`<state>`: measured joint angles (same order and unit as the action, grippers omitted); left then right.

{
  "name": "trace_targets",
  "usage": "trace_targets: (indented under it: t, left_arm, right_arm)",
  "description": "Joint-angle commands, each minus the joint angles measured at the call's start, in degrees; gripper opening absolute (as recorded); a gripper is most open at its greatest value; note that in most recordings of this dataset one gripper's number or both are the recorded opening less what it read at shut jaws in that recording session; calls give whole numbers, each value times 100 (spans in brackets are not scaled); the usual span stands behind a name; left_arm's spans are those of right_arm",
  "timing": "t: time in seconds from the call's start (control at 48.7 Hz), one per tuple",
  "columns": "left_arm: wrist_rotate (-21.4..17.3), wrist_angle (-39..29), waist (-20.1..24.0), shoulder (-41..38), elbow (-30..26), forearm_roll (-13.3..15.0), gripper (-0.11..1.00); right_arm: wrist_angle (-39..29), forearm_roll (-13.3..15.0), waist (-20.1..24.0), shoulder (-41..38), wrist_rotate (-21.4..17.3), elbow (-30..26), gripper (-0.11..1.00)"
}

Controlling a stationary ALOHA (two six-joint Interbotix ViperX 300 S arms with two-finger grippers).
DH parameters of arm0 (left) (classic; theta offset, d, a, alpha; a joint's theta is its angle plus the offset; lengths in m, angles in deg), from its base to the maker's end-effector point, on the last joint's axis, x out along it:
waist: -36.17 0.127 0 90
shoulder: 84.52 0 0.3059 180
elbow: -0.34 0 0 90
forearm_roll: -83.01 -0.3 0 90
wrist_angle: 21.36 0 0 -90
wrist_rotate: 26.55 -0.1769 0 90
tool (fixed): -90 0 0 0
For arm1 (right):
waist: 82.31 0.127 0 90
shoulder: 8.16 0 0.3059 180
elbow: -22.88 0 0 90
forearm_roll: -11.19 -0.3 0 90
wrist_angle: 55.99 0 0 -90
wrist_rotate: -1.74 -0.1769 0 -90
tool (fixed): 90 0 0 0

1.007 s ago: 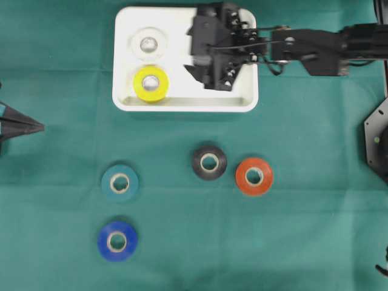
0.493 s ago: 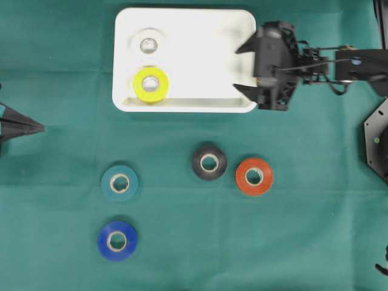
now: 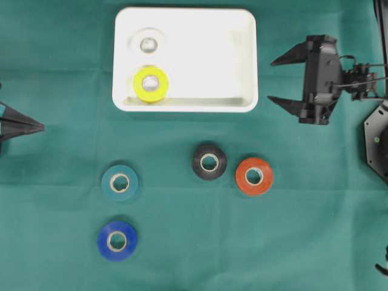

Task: Put the tape into the white case with the right arm.
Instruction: 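Open the right gripper and withdraw it to the right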

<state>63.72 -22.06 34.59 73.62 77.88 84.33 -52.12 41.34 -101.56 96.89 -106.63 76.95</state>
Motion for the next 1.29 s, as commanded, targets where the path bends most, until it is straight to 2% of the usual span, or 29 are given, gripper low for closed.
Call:
trace_targets:
  t: [0.0, 0.185, 0.534, 0.74, 1.089, 1.274]
  left_arm:
    - [0, 26, 18, -35, -79, 0, 0]
    - [0, 26, 18, -35, -70, 9, 0]
    - [9, 26, 18, -44, -79, 0, 0]
    - [0, 26, 18, -35, -79, 0, 0]
    - [0, 26, 18, -44, -70, 0, 0]
    - [0, 26, 18, -44, -70, 0, 0]
  right_arm:
    - [62, -18, 9, 299, -53, 149, 76]
    - [70, -9, 18, 580, -229, 378, 76]
    - [211, -18, 105, 615, -255, 466, 76]
    - [422, -18, 712, 624, -264, 624, 76]
    - [334, -9, 2004, 650, -475, 677, 76]
    - [158, -9, 2232, 650, -492, 677, 76]
